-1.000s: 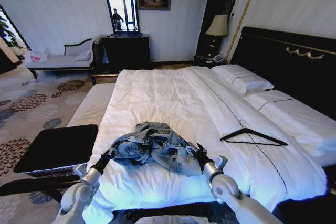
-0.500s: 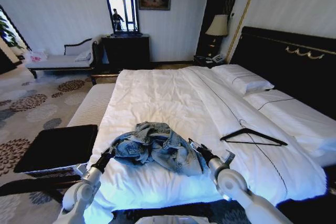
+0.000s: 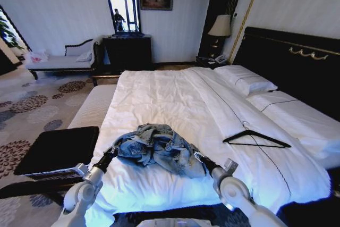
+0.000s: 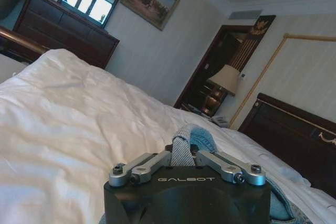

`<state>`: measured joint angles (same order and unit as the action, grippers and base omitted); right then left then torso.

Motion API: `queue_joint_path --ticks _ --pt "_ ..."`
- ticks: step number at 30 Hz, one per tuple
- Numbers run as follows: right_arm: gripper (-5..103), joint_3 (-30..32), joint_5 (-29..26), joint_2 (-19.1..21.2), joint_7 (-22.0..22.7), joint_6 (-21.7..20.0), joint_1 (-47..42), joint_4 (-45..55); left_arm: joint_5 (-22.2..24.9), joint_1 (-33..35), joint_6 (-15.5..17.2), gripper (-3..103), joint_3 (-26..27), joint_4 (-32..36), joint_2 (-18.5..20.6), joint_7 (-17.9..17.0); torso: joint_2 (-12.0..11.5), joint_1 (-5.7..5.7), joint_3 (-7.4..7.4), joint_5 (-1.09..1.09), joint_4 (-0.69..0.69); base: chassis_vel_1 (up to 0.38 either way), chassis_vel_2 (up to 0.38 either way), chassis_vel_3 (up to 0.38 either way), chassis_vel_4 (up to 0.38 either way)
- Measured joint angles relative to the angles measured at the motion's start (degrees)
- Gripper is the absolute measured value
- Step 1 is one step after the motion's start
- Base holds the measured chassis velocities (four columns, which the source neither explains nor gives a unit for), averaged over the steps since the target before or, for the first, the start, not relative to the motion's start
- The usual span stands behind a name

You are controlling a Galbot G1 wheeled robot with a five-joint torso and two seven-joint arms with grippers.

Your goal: Pick up the clothes from the bed and hang them on the clothes hanger.

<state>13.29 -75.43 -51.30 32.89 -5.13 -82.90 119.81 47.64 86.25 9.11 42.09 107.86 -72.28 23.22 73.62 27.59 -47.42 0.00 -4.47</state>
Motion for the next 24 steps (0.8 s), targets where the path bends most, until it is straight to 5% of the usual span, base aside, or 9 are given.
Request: queue_joint_path --ticks 3,4,7,10,12,16,20,22,24 --pt "93 -0.4 0.1 -0.4 -0.3 0.1 0.0 0.3 0.0 0.2 0.0 3 0.1 0.1 0.0 0.0 0.0 0.0 0.0 0.0 0.0 0.0 0.0 0.0 0.0" --pt "82 -0.7 0.1 -0.6 -0.3 0.1 0.0 0.7 -0.1 0.3 0.0 3 0.2 0.1 0.1 0.0 0.0 0.0 0.0 0.0 0.0 0.0 0.0 0.0 0.0" --pt "77 -1.1 -0.1 -0.6 0.0 0.1 -0.4 1.5 -0.1 0.4 0.0 3 0.4 0.1 0.2 0.1 0.0 0.0 0.0 -0.01 0.01 0.0 0.0 0.0 0.0" --pt "60 -1.6 0.9 -0.6 -0.1 0.1 -1.4 2.0 -0.1 0.4 0.1 3 0.5 -0.1 0.2 0.1 0.0 0.0 0.0 0.0 0.0 0.0 0.0 0.0 0.0" --pt "60 -1.7 1.3 -0.7 -0.2 0.1 -1.5 2.0 -0.1 0.4 0.1 3 0.5 -0.1 0.1 0.1 0.0 0.0 0.0 0.0 -0.01 0.0 0.0 0.0 0.0" --pt "38 -1.5 2.1 -0.9 -0.4 0.5 -1.8 2.0 -0.1 0.7 0.1 3 0.5 0.4 -0.4 0.1 0.0 0.0 0.0 0.0 0.01 0.0 0.0 0.0 0.0" --pt "33 -1.3 2.6 -0.8 -0.6 0.8 -2.0 1.9 -0.1 0.8 0.1 3 0.5 0.7 -0.4 0.1 0.0 0.0 0.0 0.0 0.0 0.0 0.0 0.0 0.0" --pt "17 -1.0 3.4 -0.8 -1.3 1.8 -2.1 1.8 -0.1 1.1 0.1 3 0.6 1.2 -0.6 0.1 0.0 0.0 0.0 0.01 0.0 0.0 0.0 0.0 0.0" --pt "17 -1.0 3.6 -0.8 -1.7 2.2 -2.1 1.7 -0.1 1.2 0.1 3 0.7 1.4 -0.7 0.1 0.0 0.0 0.0 0.0 0.0 0.0 0.0 0.0 0.0"
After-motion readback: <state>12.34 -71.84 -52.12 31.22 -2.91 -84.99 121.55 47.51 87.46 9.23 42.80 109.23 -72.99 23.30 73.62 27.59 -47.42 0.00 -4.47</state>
